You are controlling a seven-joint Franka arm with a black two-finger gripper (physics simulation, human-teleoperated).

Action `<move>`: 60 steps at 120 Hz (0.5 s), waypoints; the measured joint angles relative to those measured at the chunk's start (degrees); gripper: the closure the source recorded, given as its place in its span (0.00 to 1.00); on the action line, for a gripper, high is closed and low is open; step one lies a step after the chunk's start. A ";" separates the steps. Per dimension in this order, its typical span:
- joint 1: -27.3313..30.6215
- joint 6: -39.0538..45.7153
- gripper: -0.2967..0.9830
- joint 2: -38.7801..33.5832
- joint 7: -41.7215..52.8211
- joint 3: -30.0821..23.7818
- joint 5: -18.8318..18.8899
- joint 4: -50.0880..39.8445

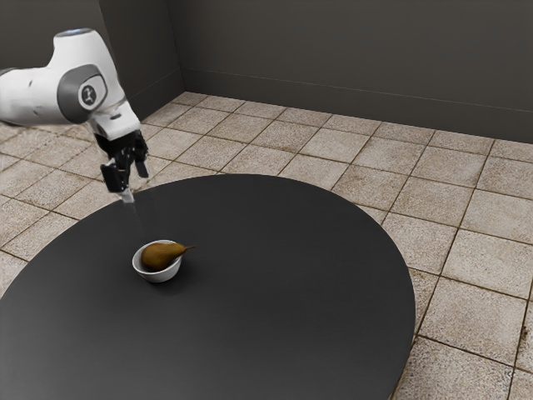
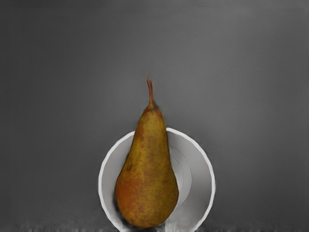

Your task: Place the pear in the bowl.

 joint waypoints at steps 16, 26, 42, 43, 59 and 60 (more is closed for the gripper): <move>-4.17 -7.07 0.24 -6.70 -4.65 0.05 0.37 5.14; -9.01 -12.21 0.24 -8.88 -10.36 1.16 0.89 9.25; -12.65 -19.46 0.24 -10.10 -21.29 1.68 2.51 14.34; -12.78 -19.81 0.24 -10.19 -21.99 1.71 2.54 14.52; -16.49 -25.20 0.23 -10.53 -33.71 4.21 2.01 15.73; -16.60 -25.43 0.23 -10.54 -34.38 4.24 2.01 15.76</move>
